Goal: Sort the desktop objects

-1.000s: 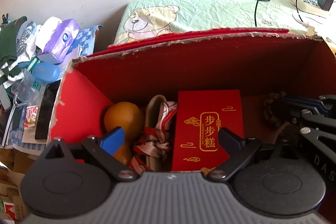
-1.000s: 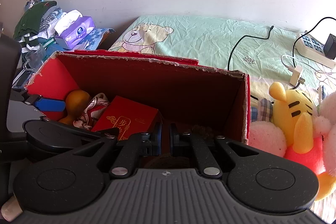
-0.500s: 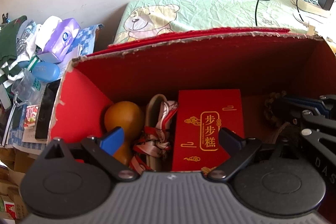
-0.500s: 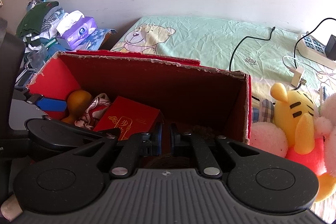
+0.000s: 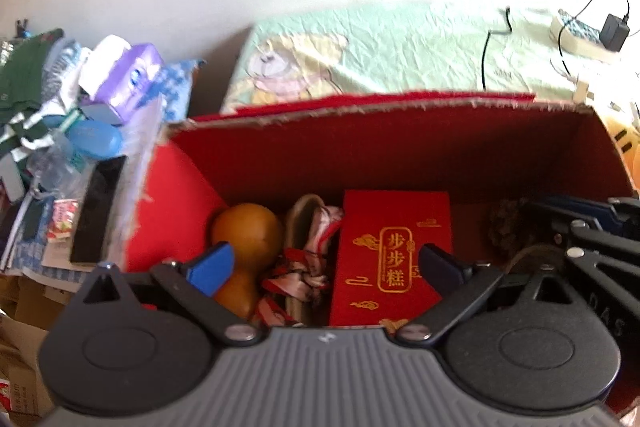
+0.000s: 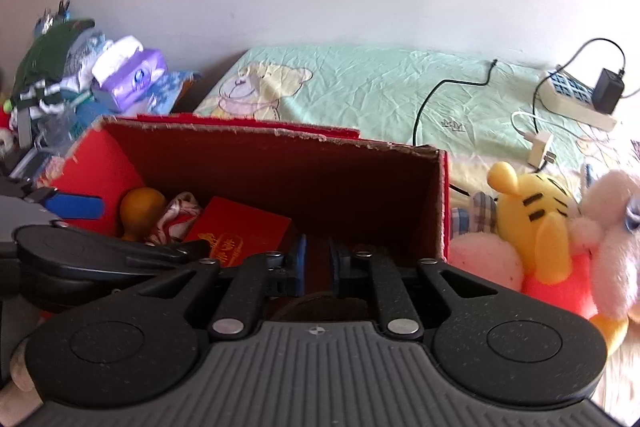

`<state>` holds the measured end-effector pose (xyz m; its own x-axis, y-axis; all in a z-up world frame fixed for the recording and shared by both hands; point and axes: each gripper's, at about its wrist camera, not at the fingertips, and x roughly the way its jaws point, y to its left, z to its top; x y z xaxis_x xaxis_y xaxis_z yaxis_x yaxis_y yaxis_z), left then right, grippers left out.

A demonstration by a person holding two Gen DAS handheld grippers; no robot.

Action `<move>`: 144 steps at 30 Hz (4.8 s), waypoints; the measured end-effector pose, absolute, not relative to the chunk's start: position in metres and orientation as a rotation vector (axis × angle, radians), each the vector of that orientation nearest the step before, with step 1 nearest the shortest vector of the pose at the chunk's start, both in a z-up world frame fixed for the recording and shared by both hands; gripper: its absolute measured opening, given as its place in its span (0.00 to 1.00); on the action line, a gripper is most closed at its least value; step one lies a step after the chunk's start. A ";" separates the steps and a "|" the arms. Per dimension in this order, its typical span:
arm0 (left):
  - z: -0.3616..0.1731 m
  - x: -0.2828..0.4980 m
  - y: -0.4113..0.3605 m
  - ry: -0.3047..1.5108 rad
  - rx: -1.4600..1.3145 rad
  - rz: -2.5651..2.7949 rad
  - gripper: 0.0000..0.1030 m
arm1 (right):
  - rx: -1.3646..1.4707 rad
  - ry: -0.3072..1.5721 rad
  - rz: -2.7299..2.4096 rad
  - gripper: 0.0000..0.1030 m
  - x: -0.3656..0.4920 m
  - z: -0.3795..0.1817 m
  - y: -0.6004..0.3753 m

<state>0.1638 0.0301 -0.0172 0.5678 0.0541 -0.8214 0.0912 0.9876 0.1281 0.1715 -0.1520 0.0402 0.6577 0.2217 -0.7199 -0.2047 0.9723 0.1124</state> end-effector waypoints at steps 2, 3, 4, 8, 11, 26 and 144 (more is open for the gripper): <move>-0.012 0.159 0.035 0.970 0.132 -0.032 0.97 | 0.040 0.799 0.240 0.17 0.165 0.047 -0.154; -0.009 0.157 0.038 0.973 0.115 -0.037 0.98 | 0.043 0.788 0.235 0.18 0.161 0.051 -0.154; -0.006 0.154 0.040 0.973 0.100 -0.039 0.98 | 0.043 0.775 0.228 0.19 0.157 0.055 -0.153; 0.006 0.140 0.044 0.951 0.069 -0.043 0.98 | 0.046 0.722 0.207 0.19 0.139 0.068 -0.150; 0.013 0.130 0.044 0.936 0.061 -0.042 0.99 | 0.066 0.695 0.199 0.19 0.128 0.075 -0.149; 0.033 0.090 0.041 0.888 0.101 -0.067 0.99 | 0.165 0.599 0.088 0.27 0.074 0.095 -0.159; -0.041 0.146 0.047 1.052 0.210 -0.019 0.99 | 0.165 0.802 0.102 0.30 0.138 0.022 -0.133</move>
